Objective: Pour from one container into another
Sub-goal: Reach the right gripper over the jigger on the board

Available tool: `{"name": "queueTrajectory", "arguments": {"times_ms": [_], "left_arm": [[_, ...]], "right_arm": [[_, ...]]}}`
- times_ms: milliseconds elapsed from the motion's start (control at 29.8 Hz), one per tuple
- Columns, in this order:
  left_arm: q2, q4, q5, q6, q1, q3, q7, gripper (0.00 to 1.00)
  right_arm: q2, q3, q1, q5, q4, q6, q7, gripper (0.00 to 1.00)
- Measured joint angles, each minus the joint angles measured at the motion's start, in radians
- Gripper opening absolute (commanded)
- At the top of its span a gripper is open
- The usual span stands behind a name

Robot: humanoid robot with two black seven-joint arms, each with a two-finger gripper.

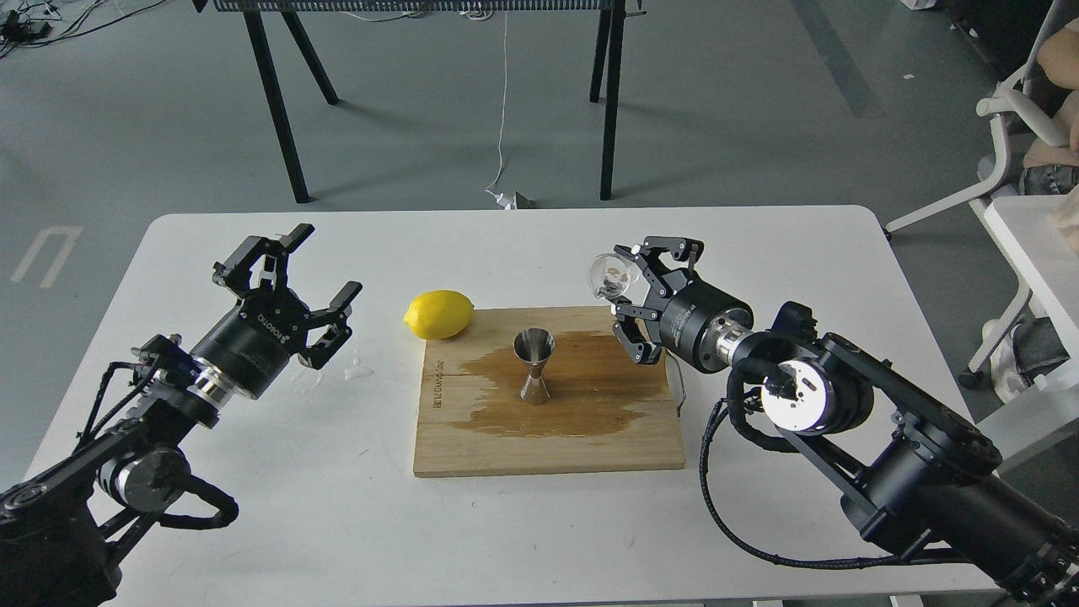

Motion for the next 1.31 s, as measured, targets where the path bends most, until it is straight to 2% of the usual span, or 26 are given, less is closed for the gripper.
{"name": "queueTrajectory", "arguments": {"times_ms": [369, 873, 1310], "left_arm": [[0.000, 0.000, -0.001, 0.000, -0.002, -0.001, 0.000, 0.92], [-0.001, 0.000, -0.001, 0.000, -0.002, 0.001, 0.000, 0.92], [0.001, 0.000, -0.001, 0.000, -0.001, 0.000, 0.000, 0.92]], "right_arm": [[-0.004, -0.201, 0.145, -0.081, -0.017, -0.025, 0.002, 0.39], [0.000, -0.384, 0.315, -0.104, -0.066, -0.029, 0.002, 0.39], [0.000, -0.465, 0.357, -0.109, -0.064, -0.021, 0.003, 0.39]]}}
